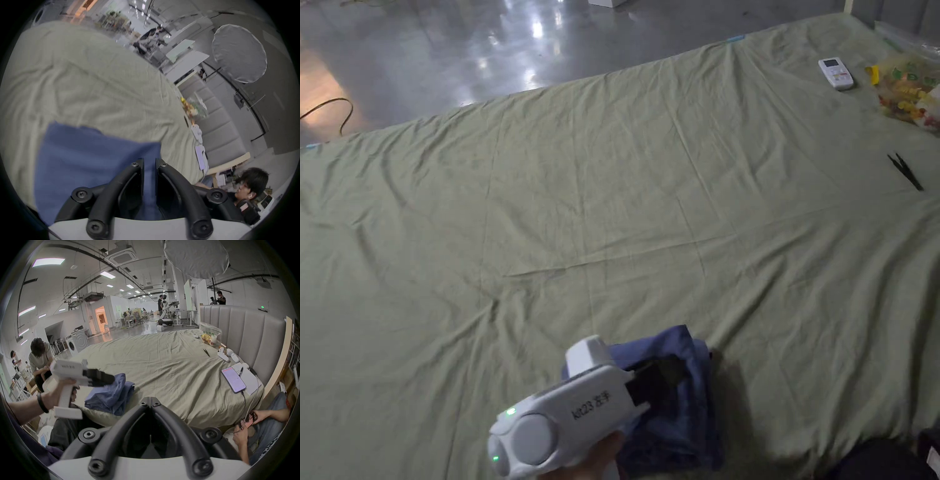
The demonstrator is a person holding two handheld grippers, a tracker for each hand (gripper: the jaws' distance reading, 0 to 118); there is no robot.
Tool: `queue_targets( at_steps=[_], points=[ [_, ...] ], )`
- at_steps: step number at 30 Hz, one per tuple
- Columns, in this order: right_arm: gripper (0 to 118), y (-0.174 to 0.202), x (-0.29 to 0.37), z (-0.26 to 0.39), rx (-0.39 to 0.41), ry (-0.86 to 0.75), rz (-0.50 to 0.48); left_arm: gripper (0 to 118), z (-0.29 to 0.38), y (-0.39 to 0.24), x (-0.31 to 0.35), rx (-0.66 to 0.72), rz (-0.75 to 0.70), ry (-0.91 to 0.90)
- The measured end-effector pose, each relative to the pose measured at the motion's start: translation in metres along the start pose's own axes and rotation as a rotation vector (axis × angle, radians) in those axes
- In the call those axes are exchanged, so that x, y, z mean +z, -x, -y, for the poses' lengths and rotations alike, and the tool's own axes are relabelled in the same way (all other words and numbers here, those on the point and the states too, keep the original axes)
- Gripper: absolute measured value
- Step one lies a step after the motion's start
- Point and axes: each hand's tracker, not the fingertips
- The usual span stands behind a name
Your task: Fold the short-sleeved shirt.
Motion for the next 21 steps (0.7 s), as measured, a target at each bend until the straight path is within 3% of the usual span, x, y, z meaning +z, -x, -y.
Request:
queue_targets(
  at_steps=[4, 6, 9, 10, 13, 14, 16, 17, 19, 20, 21],
  points=[
    [0, 0.003, -0.002, -0.001, -0.001, 0.016, 0.010, 5, 0.021, 0.014, -0.048, -0.095, -0.133, 0.141],
    [0, 0.005, -0.004, -0.002, 0.009, 0.024, 0.009, 3, 0.017, 0.006, -0.041, -0.050, -0.083, 0.067],
    [0, 0.009, -0.015, -0.003, -0.008, 0.048, -0.028, 3, 0.009, -0.005, -0.035, -0.102, -0.108, 0.090],
    [0, 0.011, -0.022, -0.004, -0.017, 0.056, -0.047, 4, 0.004, -0.012, -0.020, -0.074, -0.083, 0.075],
    [0, 0.018, -0.055, -0.009, -0.069, 0.097, -0.149, 4, -0.014, -0.020, 0.044, -0.054, 0.167, -0.093],
    [0, 0.019, -0.072, -0.008, -0.082, 0.105, -0.194, 8, -0.019, -0.019, 0.061, -0.057, 0.217, -0.128],
    [0, 0.032, -0.114, -0.010, -0.098, 0.146, -0.241, 27, -0.028, -0.012, 0.093, -0.095, 0.187, -0.159],
    [0, 0.040, -0.129, -0.013, -0.086, 0.138, -0.254, 30, -0.030, -0.008, 0.105, -0.097, 0.151, -0.158],
    [0, 0.060, -0.166, -0.019, -0.136, 0.158, -0.335, 41, -0.029, 0.008, 0.127, -0.100, 0.109, -0.192],
    [0, 0.067, -0.185, -0.020, -0.158, 0.211, -0.378, 59, -0.029, 0.017, 0.134, -0.094, 0.114, -0.186],
    [0, 0.076, -0.205, -0.017, -0.145, 0.249, -0.390, 89, -0.029, 0.030, 0.137, -0.085, 0.111, -0.182]
  ],
)
